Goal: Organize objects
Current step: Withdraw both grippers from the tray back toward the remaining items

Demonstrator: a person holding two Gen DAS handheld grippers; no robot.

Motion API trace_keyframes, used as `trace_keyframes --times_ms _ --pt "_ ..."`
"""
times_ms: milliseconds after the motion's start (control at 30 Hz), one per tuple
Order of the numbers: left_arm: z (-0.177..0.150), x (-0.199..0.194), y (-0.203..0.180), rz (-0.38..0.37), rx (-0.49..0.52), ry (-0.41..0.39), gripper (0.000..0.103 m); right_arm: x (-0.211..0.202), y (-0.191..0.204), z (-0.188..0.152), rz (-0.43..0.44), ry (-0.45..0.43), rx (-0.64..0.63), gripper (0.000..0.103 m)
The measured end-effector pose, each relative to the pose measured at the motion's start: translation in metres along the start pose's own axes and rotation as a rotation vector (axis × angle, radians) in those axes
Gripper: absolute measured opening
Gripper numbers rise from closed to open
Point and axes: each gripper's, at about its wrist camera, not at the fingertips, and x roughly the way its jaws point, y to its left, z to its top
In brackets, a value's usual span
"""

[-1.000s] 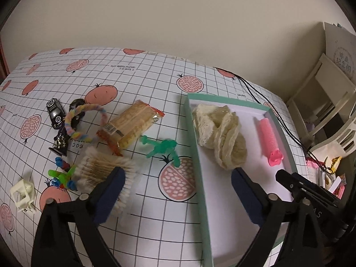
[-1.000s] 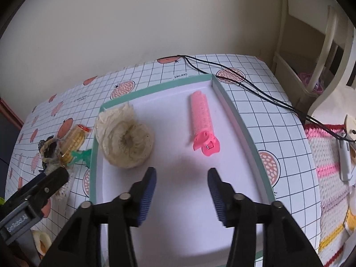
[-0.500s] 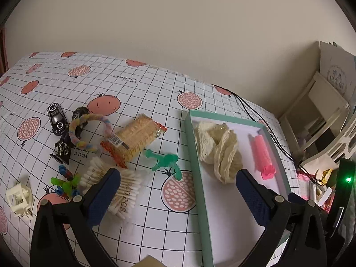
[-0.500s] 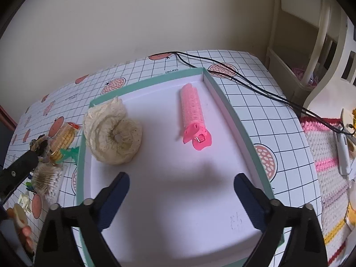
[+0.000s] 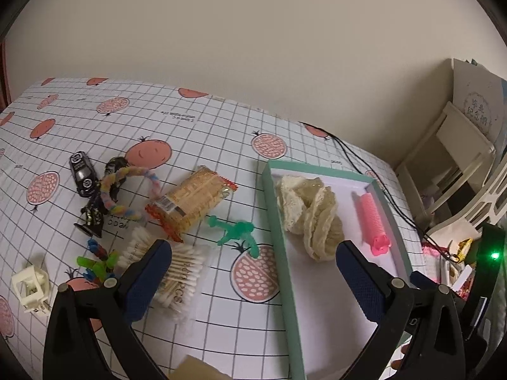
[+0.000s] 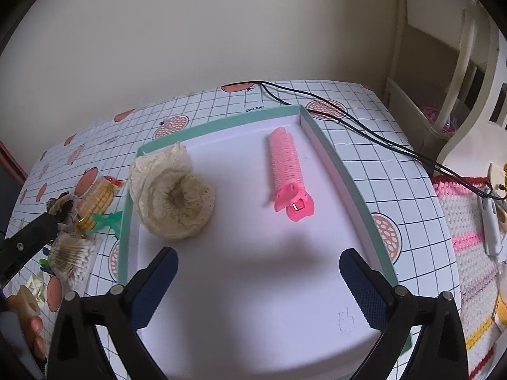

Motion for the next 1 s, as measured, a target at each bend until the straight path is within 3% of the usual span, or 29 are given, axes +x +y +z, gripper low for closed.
trace_keyframes --times_ms 233,500,700,1000 --pt "0.002 -0.006 0.007 0.048 0.021 0.017 0.103 -0.006 0.011 0.003 0.005 -0.025 -0.015 0.103" --pt "0.009 -0.032 0.028 0.126 0.053 -0.029 0.103 -0.02 0.041 0.008 0.052 -0.06 -0.063 0.103" --pt "0.014 -0.049 0.07 0.193 -0.032 -0.055 0.103 -0.035 0.088 0.011 0.148 -0.094 -0.132 0.103" --pt "0.008 -0.068 0.153 0.278 -0.226 -0.046 0.103 -0.027 0.152 0.0 0.237 -0.057 -0.217 0.103"
